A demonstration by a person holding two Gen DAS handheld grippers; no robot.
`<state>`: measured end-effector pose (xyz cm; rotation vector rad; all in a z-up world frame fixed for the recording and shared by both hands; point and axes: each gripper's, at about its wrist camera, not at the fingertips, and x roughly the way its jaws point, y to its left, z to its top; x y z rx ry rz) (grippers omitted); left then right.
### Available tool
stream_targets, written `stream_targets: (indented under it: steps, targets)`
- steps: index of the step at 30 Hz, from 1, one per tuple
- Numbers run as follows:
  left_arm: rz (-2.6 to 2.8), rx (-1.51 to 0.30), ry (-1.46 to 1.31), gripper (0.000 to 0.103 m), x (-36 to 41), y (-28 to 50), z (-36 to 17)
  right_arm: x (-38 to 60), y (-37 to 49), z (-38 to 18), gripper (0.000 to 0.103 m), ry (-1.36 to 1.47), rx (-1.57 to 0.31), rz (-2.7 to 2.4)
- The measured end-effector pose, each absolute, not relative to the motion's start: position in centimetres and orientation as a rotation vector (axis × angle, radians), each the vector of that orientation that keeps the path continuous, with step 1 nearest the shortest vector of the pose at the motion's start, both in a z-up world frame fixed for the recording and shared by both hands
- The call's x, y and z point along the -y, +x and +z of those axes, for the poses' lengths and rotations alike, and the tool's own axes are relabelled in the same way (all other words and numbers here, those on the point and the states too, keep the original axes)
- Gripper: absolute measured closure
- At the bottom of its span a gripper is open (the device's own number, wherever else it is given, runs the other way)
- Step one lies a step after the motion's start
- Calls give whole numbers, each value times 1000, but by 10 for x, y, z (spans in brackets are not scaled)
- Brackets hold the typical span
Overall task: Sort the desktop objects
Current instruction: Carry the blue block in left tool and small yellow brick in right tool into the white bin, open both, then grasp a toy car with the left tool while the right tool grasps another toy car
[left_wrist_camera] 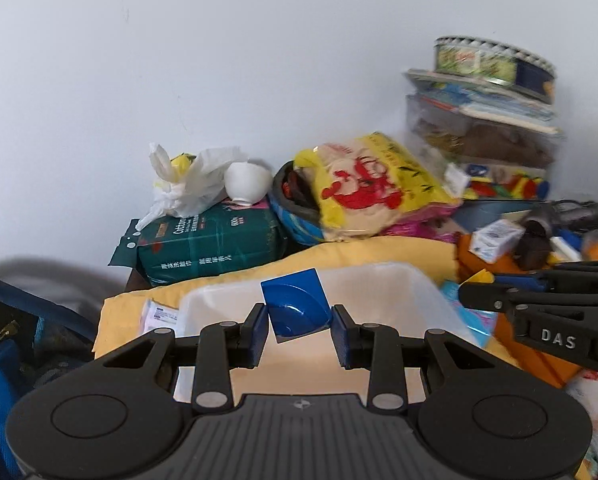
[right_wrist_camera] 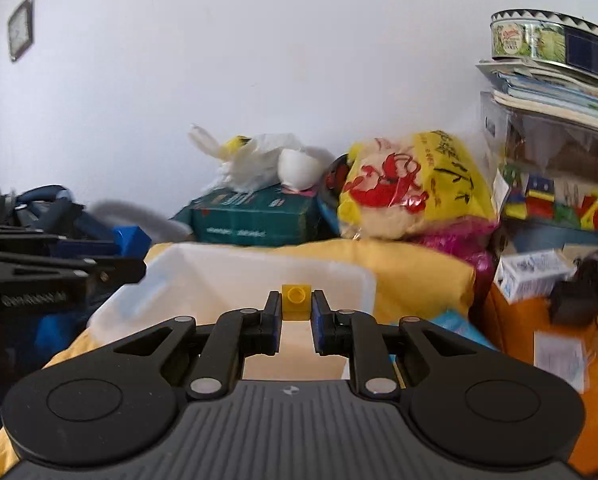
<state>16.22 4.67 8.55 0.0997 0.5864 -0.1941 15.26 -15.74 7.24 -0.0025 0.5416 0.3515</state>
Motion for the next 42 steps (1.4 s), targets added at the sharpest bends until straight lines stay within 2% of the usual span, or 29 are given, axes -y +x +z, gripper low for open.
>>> stream_targets:
  steps: [6,9,10,13,16,18,20,23,27,30,36,39,41,42]
  targets:
    - [-158,-722,147,65,-39,190,31,136,185,43,86,-50,-642,312]
    - [-174,-743,150,64,-39,189,21,133,183,35,81,-71,-671,312]
    - [-172,-748,146,62,-40,187,21,131,182,33,77,-76,-678,313]
    - [-175,-720,120,60,-44,179,32,132,176,34,76,-79,-663,314]
    - [-170,-674,113,57,-45,166,49,133,167,40,69,-88,-636,323]
    - [-177,-640,111,54,-44,153,61,135,158,45,69,-97,-615,338]
    - [-171,-621,98,45,-46,136,69,136,150,49,60,-105,-600,349]
    - [-180,-615,90,39,-51,105,70,141,123,51,45,-100,-584,384]
    - [-174,-677,106,39,-54,66,46,145,91,37,37,-116,-624,407]
    - [-173,-766,87,39,-54,42,19,148,72,16,26,-100,-695,422]
    - [-155,-901,57,39,-48,10,-29,159,55,-26,19,4,-876,383]
    - [-130,-930,77,37,-43,-1,-44,161,41,-35,12,-15,-874,363]
    - [-147,-948,73,37,-43,-8,-51,158,33,-38,1,-70,-855,366]
    - [-149,-955,65,37,-44,-13,-56,156,27,-40,1,-101,-840,380]
